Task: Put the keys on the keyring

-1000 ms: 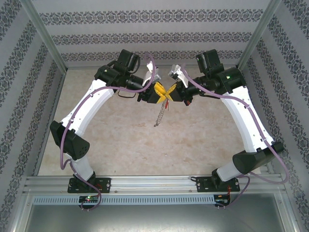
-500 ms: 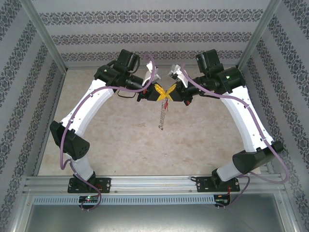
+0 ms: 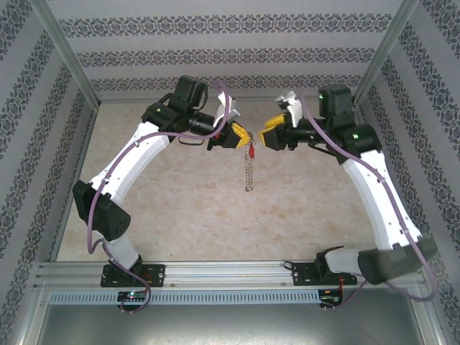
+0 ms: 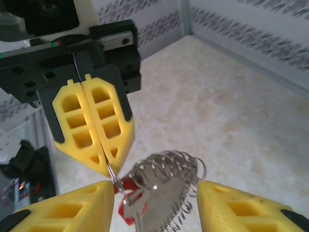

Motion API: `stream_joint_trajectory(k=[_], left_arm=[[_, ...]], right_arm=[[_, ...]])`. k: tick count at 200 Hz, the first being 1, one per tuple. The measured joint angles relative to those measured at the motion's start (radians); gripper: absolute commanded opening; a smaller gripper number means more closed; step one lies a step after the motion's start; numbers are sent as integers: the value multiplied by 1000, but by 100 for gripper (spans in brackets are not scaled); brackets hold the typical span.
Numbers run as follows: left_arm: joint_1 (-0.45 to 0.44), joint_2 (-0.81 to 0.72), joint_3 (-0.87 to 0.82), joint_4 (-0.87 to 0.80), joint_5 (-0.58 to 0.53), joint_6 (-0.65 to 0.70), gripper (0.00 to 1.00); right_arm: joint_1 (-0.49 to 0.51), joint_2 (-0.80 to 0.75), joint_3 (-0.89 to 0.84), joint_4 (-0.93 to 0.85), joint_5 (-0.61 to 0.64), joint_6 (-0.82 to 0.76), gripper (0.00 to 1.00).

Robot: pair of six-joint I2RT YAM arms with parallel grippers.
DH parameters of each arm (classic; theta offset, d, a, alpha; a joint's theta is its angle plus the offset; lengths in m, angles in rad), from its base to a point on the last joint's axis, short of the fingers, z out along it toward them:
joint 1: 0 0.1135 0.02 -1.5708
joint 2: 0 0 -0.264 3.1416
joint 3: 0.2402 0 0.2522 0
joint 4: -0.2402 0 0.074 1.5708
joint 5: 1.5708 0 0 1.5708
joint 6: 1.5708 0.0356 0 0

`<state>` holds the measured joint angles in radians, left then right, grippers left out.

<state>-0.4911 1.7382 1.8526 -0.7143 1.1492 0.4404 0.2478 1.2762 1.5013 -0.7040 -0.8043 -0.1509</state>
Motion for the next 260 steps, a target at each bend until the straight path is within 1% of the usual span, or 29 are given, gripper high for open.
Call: stream_joint_trajectory(k=[11, 36, 52, 72, 97, 128, 166, 201, 209, 231, 247, 260], left_arm=[[0, 0, -6, 23, -5, -13, 0], [0, -6, -16, 69, -12, -36, 0], [0, -12, -21, 84, -13, -47, 0], [0, -17, -21, 102, -13, -57, 0], [0, -22, -21, 111, -13, -62, 0], [0, -29, -21, 117, -12, -68, 0], [0, -38, -24, 118, -7, -75, 0], [0, -45, -31, 125, -4, -80, 0], [0, -46, -33, 126, -2, -83, 0], [0, -50, -44, 135, -1, -86, 0], [0, -50, -45, 146, -5, -91, 0], [0, -51, -48, 161, -10, -95, 0]], right_arm=[[-14, -58, -79, 77, 6, 63, 50], [-14, -164, -259, 251, 7, 172, 50], [-10, -213, -375, 354, 5, 225, 51], [10, -240, -474, 433, 3, 264, 51], [48, -240, -524, 498, 3, 288, 51], [98, -230, -535, 560, 5, 299, 51], [111, -212, -536, 618, 11, 309, 50], [122, -172, -535, 664, 35, 322, 40], [124, -161, -535, 670, 44, 327, 36], [124, -147, -534, 680, 66, 333, 18], [124, -151, -534, 679, 80, 329, 11], [125, -158, -533, 675, 84, 320, 8]])
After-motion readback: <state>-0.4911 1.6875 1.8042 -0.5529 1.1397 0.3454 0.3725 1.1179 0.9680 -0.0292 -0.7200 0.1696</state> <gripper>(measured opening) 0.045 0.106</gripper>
